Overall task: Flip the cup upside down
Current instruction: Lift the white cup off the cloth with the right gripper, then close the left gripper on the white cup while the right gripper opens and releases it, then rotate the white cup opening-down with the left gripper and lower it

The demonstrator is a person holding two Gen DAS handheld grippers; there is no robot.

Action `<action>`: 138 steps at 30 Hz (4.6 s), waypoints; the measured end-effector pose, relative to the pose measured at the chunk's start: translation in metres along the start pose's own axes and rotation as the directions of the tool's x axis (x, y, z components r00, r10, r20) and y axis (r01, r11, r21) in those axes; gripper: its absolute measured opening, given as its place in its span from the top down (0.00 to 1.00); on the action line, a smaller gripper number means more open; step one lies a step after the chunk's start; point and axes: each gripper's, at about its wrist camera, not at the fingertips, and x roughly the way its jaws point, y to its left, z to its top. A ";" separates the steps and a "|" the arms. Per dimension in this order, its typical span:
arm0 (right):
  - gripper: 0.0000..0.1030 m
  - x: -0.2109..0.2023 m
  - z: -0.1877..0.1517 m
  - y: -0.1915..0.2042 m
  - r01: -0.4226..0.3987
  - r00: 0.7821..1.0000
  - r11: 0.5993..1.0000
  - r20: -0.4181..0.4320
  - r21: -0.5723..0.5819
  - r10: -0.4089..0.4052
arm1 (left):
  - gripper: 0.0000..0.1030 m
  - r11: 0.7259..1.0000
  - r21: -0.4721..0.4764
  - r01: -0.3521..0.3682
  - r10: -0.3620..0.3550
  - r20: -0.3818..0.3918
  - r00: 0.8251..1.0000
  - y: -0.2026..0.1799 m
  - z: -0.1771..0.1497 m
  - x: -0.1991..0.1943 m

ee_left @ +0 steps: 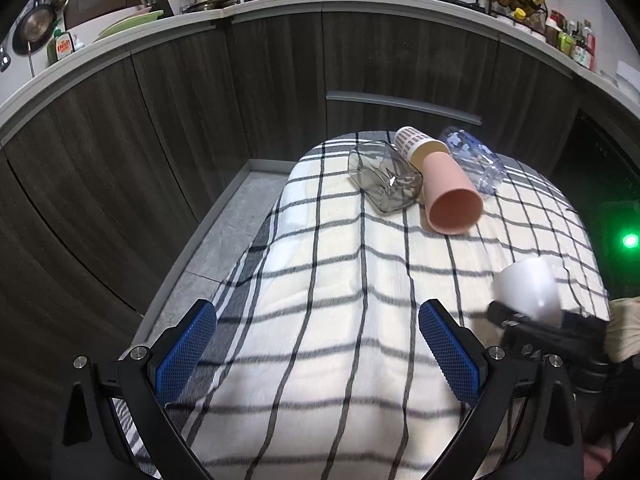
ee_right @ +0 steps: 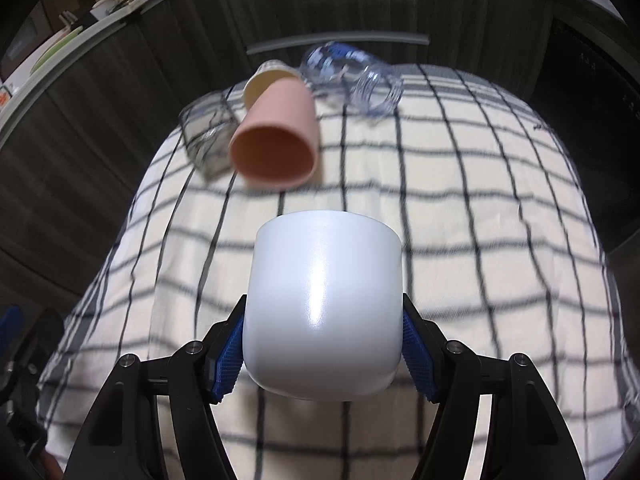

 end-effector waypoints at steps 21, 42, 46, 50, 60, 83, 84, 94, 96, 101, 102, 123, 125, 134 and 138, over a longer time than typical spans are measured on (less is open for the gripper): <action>0.31 0.009 -0.034 0.002 -0.054 0.993 0.997 -0.098 0.058 0.059 | 0.00 1.000 0.003 0.008 -0.008 0.007 1.000 0.005 -0.021 -0.014; 0.21 -0.146 -0.039 -0.080 0.110 0.932 0.990 0.338 0.086 -0.133 | 0.00 0.963 0.185 0.197 -0.224 0.132 0.966 -0.102 -0.042 -0.032; 0.21 -0.160 -0.052 -0.098 0.189 0.883 0.976 0.417 0.107 -0.216 | 0.00 0.953 0.208 0.223 -0.263 0.193 0.945 -0.122 -0.054 -0.027; 0.21 -0.156 -0.063 -0.111 0.221 0.864 0.965 0.431 0.139 -0.260 | 0.00 0.948 0.213 0.238 -0.283 0.215 0.935 -0.134 -0.063 -0.014; 0.21 -0.124 -0.066 -0.133 0.220 0.894 0.958 0.355 0.187 -0.274 | 0.02 0.950 0.216 0.226 -0.271 0.206 0.940 -0.150 -0.083 0.015; 0.21 -0.109 -0.066 -0.148 0.184 0.928 0.953 0.278 0.240 -0.249 | 0.36 0.970 0.166 0.176 -0.186 0.042 0.982 -0.147 -0.080 0.041; 0.21 -0.108 -0.065 -0.148 0.182 0.928 0.954 0.278 0.240 -0.247 | 0.36 0.970 0.168 0.176 -0.183 0.027 0.983 -0.146 -0.077 0.040; 0.21 -0.137 -0.046 -0.141 0.059 0.952 0.950 0.269 0.308 -0.146 | 0.37 0.914 0.324 0.245 -0.165 -0.255 0.953 -0.140 -0.023 0.017; 0.21 -0.142 -0.038 -0.144 0.005 0.962 0.934 0.252 0.356 -0.101 | 0.37 0.909 0.317 0.271 -0.143 -0.373 0.917 -0.138 -0.013 0.021; 0.21 -0.154 -0.016 -0.141 -0.104 0.965 0.905 0.262 0.413 -0.009 | 0.37 0.906 0.287 0.310 -0.068 -0.625 0.777 -0.136 0.004 0.039; 0.21 -0.155 -0.012 -0.141 -0.120 0.964 0.899 0.267 0.420 0.004 | 0.37 0.906 0.273 0.322 -0.060 -0.672 0.738 -0.137 0.005 0.043; 0.21 -0.122 -0.001 -0.167 -0.154 0.977 0.844 0.206 0.514 0.053 | 0.34 0.901 0.291 0.322 0.093 -0.854 0.512 -0.161 -0.005 0.090; 0.21 -0.122 -0.001 -0.167 -0.152 0.978 0.847 0.203 0.510 0.053 | 0.26 0.897 0.286 0.336 0.082 -0.856 0.511 -0.161 -0.004 0.087; 0.21 -0.131 0.000 -0.146 -0.143 0.978 0.882 0.203 0.449 0.055 | 0.23 0.897 0.281 0.341 -0.036 -0.723 0.690 -0.140 0.025 0.022; 0.21 -0.139 0.000 -0.129 -0.102 0.978 0.919 0.209 0.380 0.022 | 0.20 0.921 0.241 0.306 -0.103 -0.607 0.788 -0.121 0.042 -0.012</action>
